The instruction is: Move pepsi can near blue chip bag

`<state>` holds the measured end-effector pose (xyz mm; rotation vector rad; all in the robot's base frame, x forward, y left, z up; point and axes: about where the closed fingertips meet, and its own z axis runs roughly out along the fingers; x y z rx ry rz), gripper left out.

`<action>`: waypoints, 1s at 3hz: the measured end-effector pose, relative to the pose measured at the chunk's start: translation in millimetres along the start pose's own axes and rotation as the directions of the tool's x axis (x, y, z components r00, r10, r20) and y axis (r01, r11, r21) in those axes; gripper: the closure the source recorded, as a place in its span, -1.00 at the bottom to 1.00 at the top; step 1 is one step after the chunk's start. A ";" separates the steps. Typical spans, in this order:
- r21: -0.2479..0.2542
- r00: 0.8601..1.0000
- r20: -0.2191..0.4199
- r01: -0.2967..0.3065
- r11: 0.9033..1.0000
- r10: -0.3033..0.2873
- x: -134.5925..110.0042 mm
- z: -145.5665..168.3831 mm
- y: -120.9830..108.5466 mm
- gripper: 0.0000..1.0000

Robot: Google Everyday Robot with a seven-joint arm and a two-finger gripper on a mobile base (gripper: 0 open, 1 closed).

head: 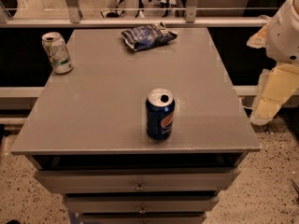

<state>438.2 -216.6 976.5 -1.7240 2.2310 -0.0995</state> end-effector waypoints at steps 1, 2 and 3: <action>0.000 1.000 0.000 0.000 1.000 0.000 0.0 0.0 0.0 -1.00; 0.002 1.000 0.024 0.003 1.000 -0.003 -1.7 0.1 -0.3 -1.00; -0.019 0.992 0.125 -0.002 1.000 0.004 -9.6 15.2 -1.0 -1.00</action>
Offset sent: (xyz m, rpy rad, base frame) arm 0.0018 0.0033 -0.0047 0.0632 -0.0035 0.0270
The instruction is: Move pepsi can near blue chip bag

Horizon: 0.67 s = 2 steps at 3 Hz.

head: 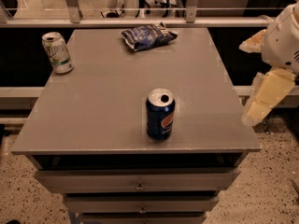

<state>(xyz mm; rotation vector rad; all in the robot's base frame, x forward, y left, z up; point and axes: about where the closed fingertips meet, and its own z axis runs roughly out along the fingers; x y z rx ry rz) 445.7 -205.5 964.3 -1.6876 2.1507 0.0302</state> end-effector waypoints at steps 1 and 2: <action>-0.051 0.984 0.175 0.013 0.999 -0.004 -27.9 25.7 7.9 -1.00; -0.124 0.904 0.427 0.040 0.991 0.017 -74.0 58.1 24.3 -1.00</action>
Offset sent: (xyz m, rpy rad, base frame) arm 0.0070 0.1251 -0.0322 0.6488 -0.0054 0.2216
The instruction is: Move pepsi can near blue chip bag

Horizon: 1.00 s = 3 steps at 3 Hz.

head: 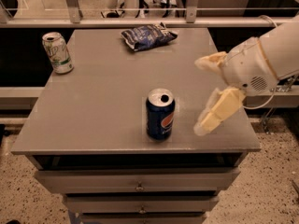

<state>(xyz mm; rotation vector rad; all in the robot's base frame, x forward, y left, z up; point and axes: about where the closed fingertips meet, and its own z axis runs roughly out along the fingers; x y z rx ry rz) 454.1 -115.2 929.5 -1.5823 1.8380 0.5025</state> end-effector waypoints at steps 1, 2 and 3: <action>-0.052 0.988 0.152 -0.013 0.999 0.021 -16.7 31.5 8.3 -1.00; -0.109 0.947 0.314 -0.038 0.993 0.070 -24.3 73.4 15.5 -1.00; -0.126 0.921 0.377 -0.055 0.990 0.099 -24.0 93.4 14.5 -1.00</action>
Offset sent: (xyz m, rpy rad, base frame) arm 0.0055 0.0898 -0.0569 0.4808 0.0742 0.0915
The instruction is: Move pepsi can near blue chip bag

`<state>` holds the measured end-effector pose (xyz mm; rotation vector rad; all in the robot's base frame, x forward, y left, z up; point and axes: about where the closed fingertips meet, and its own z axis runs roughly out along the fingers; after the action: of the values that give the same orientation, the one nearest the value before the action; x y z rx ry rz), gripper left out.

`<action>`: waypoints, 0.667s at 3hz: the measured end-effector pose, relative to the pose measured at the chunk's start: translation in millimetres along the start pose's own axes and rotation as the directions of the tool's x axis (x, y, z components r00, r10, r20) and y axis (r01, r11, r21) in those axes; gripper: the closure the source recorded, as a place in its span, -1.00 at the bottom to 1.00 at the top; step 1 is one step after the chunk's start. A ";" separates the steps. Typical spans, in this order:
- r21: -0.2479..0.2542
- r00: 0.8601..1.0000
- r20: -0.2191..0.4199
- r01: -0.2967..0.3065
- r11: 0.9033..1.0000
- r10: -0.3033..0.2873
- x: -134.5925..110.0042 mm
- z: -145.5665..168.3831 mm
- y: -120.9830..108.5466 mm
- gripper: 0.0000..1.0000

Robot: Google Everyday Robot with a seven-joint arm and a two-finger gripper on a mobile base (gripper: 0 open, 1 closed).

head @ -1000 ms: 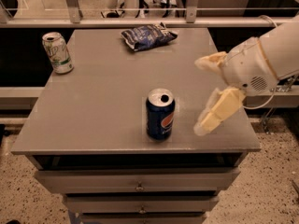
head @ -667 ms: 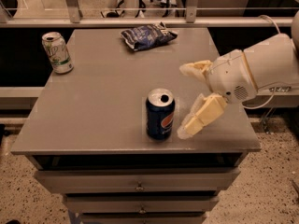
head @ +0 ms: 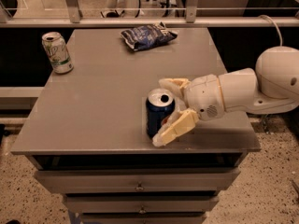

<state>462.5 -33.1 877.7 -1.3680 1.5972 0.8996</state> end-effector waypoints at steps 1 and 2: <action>0.005 0.997 0.060 -0.049 0.999 0.048 4.0 9.9 -5.0 -0.65; 0.015 0.991 0.102 -0.085 0.996 0.083 3.0 12.3 -7.4 -0.19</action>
Offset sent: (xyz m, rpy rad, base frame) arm 0.0140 0.0058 -0.0086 0.1721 0.0817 -0.0964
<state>471.3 -24.3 869.9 -1.2300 1.5911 0.9860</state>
